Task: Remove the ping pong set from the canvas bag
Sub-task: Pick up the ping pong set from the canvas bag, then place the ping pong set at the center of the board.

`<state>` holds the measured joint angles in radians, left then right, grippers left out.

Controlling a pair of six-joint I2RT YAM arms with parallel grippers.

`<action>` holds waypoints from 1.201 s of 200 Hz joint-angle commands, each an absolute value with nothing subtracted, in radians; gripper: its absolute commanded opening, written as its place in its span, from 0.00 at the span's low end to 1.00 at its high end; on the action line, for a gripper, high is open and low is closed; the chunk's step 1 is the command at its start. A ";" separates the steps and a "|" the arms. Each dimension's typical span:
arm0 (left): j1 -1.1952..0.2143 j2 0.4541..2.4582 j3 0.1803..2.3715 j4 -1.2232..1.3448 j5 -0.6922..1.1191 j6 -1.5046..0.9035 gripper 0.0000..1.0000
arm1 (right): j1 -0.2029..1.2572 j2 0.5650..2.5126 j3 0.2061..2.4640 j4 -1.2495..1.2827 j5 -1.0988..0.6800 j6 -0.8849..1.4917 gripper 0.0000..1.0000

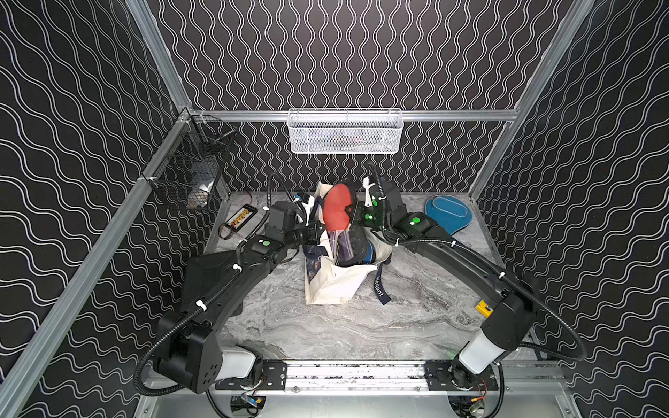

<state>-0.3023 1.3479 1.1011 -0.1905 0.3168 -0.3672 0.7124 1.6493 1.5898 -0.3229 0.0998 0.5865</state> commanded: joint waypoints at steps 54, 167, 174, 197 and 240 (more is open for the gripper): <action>-0.303 1.351 1.109 -0.228 0.289 -0.348 0.00 | 0.676 1.455 1.517 -0.222 0.250 0.552 0.04; -0.301 1.372 1.111 -0.241 0.261 -0.346 0.00 | 0.327 1.203 1.372 -0.301 0.194 0.604 0.04; -0.301 1.374 1.111 -0.239 0.261 -0.345 0.00 | 0.299 1.203 1.361 -0.299 0.180 0.607 0.04; -0.301 1.376 1.110 -0.235 0.270 -0.350 0.00 | 0.194 1.221 1.331 -0.291 0.119 0.615 0.04; -0.302 1.369 1.107 -0.232 0.273 -0.350 0.00 | 0.003 1.337 1.315 -0.232 -0.079 0.618 0.04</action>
<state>-0.3023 1.3701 1.1019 -0.2394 0.2657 -0.3634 0.0715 1.2842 1.3190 -0.3355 0.0704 0.5964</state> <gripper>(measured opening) 0.060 0.146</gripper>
